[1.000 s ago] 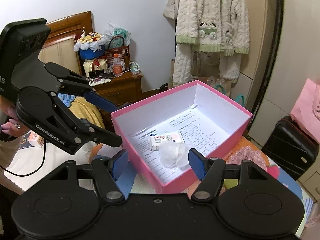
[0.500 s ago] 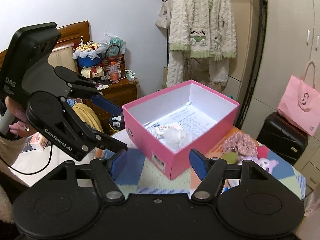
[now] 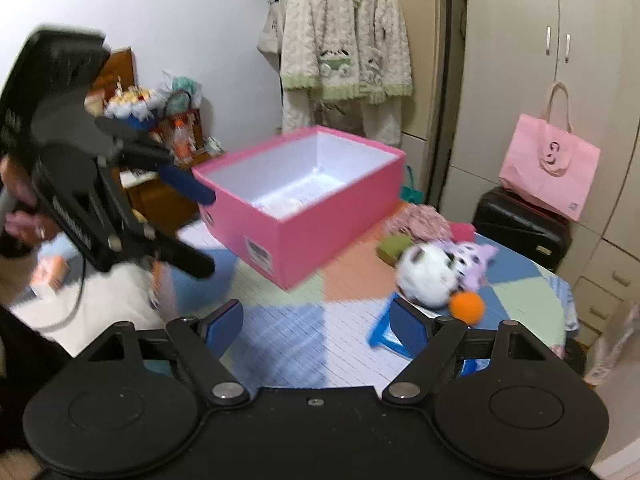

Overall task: Organize soft objects
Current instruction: 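Grasp the blue wipes pack with the left and right tools together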

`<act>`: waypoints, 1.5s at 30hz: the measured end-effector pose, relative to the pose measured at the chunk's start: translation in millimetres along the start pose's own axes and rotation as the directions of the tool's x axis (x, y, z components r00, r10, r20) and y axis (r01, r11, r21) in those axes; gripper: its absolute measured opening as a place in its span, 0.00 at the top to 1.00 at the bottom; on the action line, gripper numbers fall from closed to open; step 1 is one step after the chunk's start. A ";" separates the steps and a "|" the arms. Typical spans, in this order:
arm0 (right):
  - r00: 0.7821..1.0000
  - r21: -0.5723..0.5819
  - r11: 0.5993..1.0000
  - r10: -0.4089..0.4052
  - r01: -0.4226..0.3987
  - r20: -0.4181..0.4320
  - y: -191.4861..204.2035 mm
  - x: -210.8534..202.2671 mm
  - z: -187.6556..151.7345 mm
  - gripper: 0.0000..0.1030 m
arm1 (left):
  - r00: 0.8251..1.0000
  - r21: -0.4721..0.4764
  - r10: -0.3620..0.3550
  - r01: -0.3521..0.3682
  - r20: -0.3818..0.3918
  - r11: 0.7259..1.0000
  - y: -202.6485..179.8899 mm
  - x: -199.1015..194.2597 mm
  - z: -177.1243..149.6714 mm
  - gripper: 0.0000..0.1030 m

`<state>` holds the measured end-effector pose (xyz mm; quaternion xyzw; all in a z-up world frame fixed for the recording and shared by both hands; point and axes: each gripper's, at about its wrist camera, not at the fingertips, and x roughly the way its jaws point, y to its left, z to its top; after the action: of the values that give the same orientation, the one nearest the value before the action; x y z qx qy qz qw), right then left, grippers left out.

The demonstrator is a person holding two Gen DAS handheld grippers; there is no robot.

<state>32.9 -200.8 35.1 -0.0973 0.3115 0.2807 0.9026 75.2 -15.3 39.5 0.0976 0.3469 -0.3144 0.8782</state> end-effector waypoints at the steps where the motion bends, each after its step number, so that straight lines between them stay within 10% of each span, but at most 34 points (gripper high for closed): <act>1: 1.000 -0.004 1.000 -0.004 0.004 -0.002 -4.8 1.5 -5.3 0.19 | 1.000 -0.010 -0.003 0.003 0.011 1.000 -2.6 6.0 0.1 0.08; 16: 0.993 0.082 0.991 -0.112 0.109 0.032 -89.9 57.4 -71.7 0.18 | 0.991 -0.128 -0.131 0.126 -0.032 0.984 -17.0 124.0 9.5 0.09; 27: 0.991 0.114 0.985 -0.127 0.131 -0.041 -127.3 101.2 -87.8 0.18 | 0.996 -0.161 0.089 -0.090 -0.014 0.983 -14.9 177.4 1.9 0.18; 45: 0.994 0.096 0.989 -0.113 0.113 0.000 -118.4 118.1 -88.5 0.31 | 0.999 -0.292 0.045 -0.049 -0.021 0.955 -7.8 198.5 -3.9 0.53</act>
<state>131.7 -276.7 -107.3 -0.0705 0.3161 0.2141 0.9216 179.7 -116.1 -96.1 -0.0227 0.3933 -0.2380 0.8878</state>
